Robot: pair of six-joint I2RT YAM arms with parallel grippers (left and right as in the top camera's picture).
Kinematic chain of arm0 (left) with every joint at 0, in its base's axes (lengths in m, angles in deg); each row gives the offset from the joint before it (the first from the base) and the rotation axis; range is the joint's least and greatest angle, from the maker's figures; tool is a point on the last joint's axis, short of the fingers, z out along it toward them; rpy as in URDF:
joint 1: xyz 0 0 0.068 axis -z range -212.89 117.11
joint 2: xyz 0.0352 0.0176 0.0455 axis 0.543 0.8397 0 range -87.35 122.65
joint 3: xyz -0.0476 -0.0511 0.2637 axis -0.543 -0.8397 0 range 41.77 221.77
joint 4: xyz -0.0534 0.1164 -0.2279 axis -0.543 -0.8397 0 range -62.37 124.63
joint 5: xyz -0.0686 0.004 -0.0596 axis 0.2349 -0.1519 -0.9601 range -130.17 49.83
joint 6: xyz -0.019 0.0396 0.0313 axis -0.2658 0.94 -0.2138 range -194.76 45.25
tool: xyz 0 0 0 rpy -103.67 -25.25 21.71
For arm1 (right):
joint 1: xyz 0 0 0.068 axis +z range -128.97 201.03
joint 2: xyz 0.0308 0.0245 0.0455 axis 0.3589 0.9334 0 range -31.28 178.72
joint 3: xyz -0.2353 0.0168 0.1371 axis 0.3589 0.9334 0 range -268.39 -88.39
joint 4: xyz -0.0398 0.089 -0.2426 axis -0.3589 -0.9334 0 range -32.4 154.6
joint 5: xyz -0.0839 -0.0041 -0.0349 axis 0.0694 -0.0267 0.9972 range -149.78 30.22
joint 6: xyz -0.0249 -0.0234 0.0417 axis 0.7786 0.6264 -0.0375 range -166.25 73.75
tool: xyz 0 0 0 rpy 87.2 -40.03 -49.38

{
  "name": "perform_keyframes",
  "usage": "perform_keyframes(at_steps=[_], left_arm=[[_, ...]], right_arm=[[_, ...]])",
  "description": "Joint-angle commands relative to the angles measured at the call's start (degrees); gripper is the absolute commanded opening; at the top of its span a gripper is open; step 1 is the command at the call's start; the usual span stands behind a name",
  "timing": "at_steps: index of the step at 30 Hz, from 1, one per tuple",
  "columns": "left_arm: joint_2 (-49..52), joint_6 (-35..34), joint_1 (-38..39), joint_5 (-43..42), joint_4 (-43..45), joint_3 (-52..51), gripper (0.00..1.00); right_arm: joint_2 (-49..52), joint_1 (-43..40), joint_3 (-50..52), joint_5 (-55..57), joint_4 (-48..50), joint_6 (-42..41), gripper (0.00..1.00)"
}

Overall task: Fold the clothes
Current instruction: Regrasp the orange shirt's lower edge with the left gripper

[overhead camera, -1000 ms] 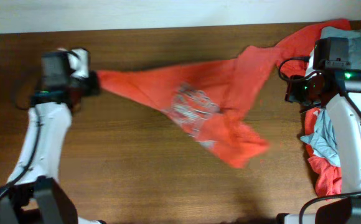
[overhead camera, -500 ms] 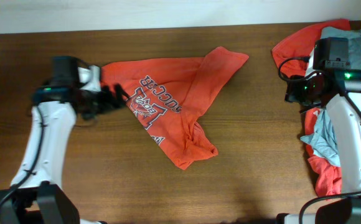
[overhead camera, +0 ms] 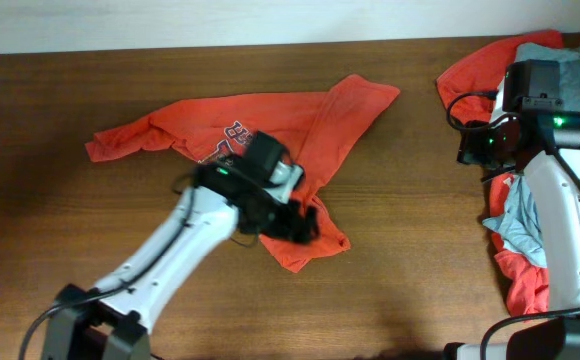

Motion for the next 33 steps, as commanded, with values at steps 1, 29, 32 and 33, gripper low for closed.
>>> perform_keyframes(at_steps=[1,29,32,33], left_arm=[[3.08,-3.39,5.14,0.90,1.29,-0.98,0.92],[14.93,-5.68,3.26,-0.70,-0.61,-0.96,0.34],[14.91,-5.60,3.17,-0.68,-0.96,-0.96,0.00],[14.91,-4.92,2.91,-0.66,-1.64,-0.96,0.00]], right_arm=[[-0.52,-0.24,-0.68,0.04,-0.13,-0.63,0.63],[-0.52,-0.24,-0.68,0.04,-0.90,-0.63,0.63],[-0.52,-0.24,-0.68,0.04,-0.87,-0.63,0.63],[-0.52,-0.24,-0.68,0.04,-0.90,-0.66,0.63]])
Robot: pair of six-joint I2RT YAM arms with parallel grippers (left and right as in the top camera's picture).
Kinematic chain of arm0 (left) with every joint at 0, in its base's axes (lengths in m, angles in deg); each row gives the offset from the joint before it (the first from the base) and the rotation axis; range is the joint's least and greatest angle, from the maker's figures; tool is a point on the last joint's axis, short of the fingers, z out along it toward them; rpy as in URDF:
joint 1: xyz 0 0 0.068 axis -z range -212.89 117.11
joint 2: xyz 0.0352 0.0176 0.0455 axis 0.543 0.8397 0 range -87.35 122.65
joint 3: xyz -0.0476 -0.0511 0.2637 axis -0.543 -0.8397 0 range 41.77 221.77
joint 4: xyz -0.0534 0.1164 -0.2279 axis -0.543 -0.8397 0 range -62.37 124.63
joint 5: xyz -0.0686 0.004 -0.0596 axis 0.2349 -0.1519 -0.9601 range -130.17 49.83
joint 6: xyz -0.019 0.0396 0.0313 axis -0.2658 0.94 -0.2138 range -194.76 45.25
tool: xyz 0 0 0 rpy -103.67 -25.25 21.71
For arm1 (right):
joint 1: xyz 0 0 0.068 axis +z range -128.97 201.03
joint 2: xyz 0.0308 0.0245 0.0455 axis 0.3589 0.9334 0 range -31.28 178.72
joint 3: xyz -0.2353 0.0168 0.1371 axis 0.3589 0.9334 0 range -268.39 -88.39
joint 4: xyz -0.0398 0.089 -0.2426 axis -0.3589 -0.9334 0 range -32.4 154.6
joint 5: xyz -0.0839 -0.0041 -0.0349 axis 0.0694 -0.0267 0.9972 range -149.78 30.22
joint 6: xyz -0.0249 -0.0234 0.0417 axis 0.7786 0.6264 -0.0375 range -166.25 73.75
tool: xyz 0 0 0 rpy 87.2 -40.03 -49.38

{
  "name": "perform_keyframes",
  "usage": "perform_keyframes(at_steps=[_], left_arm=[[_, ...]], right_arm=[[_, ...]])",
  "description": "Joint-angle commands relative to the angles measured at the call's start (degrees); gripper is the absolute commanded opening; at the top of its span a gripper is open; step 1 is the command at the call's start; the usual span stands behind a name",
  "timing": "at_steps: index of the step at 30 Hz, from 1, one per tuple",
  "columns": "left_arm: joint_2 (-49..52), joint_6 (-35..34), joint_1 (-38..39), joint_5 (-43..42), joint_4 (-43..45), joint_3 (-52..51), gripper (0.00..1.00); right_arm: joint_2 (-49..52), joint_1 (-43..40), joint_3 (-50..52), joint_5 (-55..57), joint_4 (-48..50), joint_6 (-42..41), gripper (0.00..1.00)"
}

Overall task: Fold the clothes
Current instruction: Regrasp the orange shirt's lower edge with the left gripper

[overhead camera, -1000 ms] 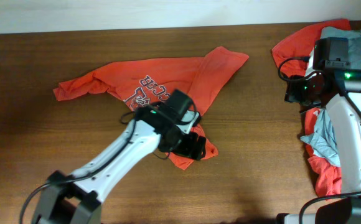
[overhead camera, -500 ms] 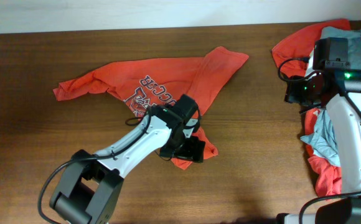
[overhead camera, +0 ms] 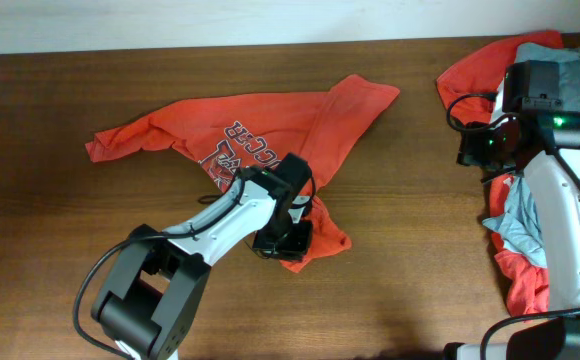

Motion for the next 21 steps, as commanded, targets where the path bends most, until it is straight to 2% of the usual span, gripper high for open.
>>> perform_keyframes(at_steps=[1,3,7,10,14,17,21], left_arm=[[0.31,1.79,-1.05,-1.22,-1.92,-0.28,0.00],[0.24,4.07,-2.47,0.46,-4.90,-0.20,0.00],[-1.01,4.31,-8.72,12.94,-13.51,0.81,0.00],[-3.67,4.33,-14.62,19.21,-15.87,1.14,0.00],[-8.33,5.18,-23.19,20.00,-13.46,1.31,0.00],[-11.54,5.18,-28.68,19.67,-10.73,1.33,0.00],[-15.37,5.16,-34.40,16.22,-5.86,1.33,0.00]], right_arm=[[-0.52,-0.24,-0.68,0.04,-0.22,-0.63,0.63],[-0.52,-0.24,-0.68,0.02,-0.20,-0.63,0.63],[-0.52,-0.24,-0.68,-1.57,-0.09,-0.61,0.63],[-0.52,-0.02,-0.68,-7.58,0.94,0.55,0.63],[0.11,1.31,-0.68,-16.83,3.74,4.66,0.63],[1.66,3.23,-0.68,-16.98,6.64,4.61,0.67],[6.32,7.39,-0.68,-18.08,13.81,4.61,0.68]])
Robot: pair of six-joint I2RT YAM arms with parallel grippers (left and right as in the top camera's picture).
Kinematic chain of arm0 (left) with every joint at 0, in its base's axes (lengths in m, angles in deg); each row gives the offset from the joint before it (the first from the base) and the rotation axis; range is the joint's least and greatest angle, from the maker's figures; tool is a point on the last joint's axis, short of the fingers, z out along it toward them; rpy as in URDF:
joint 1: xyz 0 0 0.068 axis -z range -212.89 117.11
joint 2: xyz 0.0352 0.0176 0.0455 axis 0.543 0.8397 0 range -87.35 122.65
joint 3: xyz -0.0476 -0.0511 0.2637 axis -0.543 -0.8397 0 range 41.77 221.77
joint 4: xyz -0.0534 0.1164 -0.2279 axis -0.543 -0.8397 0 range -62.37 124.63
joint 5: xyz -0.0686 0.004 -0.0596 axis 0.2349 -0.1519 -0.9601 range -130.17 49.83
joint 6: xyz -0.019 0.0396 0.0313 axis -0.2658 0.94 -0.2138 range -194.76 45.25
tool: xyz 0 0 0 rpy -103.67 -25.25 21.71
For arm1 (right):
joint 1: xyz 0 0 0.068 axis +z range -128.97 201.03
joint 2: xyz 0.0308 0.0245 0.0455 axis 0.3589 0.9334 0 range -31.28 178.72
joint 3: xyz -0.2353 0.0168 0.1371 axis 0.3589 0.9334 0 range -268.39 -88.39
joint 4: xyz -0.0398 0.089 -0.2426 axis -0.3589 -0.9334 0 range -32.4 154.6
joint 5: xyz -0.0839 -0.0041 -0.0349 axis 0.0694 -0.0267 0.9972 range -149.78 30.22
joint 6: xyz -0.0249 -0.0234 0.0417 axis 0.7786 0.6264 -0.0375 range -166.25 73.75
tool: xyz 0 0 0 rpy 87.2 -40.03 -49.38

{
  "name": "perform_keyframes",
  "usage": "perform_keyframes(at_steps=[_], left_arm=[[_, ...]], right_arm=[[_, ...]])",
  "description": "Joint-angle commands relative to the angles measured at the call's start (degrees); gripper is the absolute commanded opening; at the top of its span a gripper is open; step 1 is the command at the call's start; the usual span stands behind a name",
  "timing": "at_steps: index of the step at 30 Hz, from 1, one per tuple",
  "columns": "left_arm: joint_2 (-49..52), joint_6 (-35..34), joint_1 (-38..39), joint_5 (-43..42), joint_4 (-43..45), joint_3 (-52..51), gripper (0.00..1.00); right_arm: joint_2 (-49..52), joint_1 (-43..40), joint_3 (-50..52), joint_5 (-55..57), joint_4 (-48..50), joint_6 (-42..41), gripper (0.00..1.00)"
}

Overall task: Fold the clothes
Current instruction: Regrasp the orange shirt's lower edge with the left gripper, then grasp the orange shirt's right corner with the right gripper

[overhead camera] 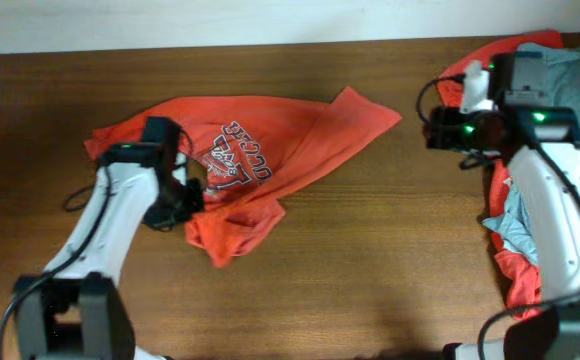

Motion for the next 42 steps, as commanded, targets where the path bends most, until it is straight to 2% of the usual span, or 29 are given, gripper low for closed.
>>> perform_keyframes(at_steps=[1,12,18,23,42], left_arm=[[-3.76,0.90,-3.58,-1.49,2.71,0.79,0.00],[-4.04,-1.73,-3.52,-1.44,4.63,0.76,0.00],[-4.04,-1.73,-1.62,-1.44,4.55,0.76,0.00],[-4.04,-1.70,-0.07,-1.42,4.42,0.76,0.00],[-4.04,-1.68,0.28,-1.44,3.50,0.76,0.00]], right_arm=[[5.18,4.17,-0.66,-2.75,5.42,0.87,0.68],[21.68,14.45,-0.66,-1.79,33.55,-0.04,0.69],[28.11,16.04,-0.68,3.30,45.16,-10.36,0.69],[32.22,16.00,-0.70,6.93,50.23,-15.13,0.69],[38.84,16.00,-0.72,12.59,55.41,-15.10,0.69]])
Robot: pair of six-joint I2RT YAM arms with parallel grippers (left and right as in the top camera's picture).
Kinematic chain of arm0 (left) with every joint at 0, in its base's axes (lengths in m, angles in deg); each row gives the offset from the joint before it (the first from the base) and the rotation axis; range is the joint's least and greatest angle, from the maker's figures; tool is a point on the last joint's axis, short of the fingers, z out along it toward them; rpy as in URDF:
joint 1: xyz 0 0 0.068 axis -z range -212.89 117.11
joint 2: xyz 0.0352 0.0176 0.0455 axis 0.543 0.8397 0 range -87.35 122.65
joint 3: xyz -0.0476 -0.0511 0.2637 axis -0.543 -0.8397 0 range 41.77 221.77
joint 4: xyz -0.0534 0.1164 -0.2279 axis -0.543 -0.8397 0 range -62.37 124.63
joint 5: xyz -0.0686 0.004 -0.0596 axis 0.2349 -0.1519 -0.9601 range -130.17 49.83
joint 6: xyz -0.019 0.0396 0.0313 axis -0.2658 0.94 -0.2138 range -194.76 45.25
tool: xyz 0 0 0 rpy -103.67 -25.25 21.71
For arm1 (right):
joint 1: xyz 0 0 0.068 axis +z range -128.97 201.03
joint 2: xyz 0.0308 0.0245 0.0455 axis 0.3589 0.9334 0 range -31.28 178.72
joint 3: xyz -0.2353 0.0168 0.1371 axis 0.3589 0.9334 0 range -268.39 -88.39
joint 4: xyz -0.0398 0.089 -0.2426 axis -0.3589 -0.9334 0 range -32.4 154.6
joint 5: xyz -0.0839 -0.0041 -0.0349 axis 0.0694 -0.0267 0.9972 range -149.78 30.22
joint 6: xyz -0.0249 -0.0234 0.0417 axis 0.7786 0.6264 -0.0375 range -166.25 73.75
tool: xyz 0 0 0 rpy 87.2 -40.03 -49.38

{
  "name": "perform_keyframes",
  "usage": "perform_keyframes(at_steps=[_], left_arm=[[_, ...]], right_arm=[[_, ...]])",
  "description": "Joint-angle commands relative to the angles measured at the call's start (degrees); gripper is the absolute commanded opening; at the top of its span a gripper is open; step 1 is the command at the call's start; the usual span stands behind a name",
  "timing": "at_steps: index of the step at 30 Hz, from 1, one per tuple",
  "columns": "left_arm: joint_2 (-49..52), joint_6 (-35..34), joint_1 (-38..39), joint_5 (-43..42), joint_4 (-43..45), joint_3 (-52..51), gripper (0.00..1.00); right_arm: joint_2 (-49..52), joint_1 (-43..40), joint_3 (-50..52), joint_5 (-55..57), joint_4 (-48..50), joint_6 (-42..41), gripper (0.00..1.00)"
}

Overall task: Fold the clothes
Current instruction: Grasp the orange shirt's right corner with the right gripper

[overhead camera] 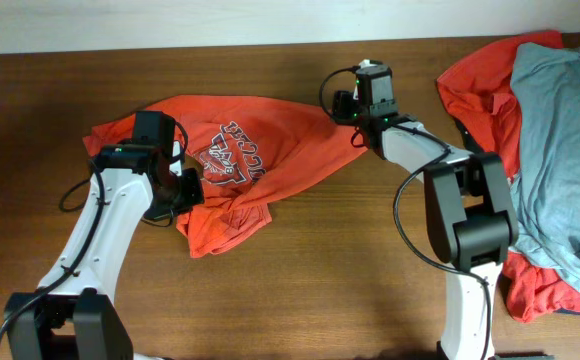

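Observation:
An orange T-shirt with a printed logo lies crumpled on the wooden table, left of centre, with its lower part bunched in a lobe towards the front. My left gripper sits at the left edge of that lobe, shut on the cloth. My right gripper is stretched across to the shirt's right tip and touches the fabric there. Its fingers are too small and dark to show whether they grip.
A pile of clothes lies at the right edge, a grey-blue garment over red ones. The right arm's base stands in front of that pile. A white wall runs along the table's far edge.
My right gripper has moved from beside the clothes pile to the shirt's right tip, which now lies a little further left. My left gripper has hardly shifted.
My left gripper was first at the shirt's lower right corner, near the table's middle, and stayed there. Then it was far to the left with that cloth, the shirt drawn in on itself. My right gripper was at the pile and is now at the shirt's right tip.

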Motion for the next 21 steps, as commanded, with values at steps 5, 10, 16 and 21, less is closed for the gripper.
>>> perform_keyframes(at_steps=[5,10,16,21], left_arm=[[-1.07,-0.55,0.13,-0.63,-0.26,0.68,0.00],[-1.07,-0.57,0.13,-0.66,-0.35,0.68,0.00],[-1.07,-0.57,0.13,-0.66,-0.63,0.68,0.00],[-1.07,-0.55,0.13,-0.63,-0.63,0.68,0.00]], right_arm=[[3.65,-0.07,-0.72,1.55,2.38,-0.72,0.70],[4.44,-0.07,-0.72,1.55,4.26,-0.70,0.69],[6.25,-0.07,-0.72,1.57,4.13,-0.68,0.43],[7.45,-0.07,-0.70,1.60,3.34,-0.39,0.33]])
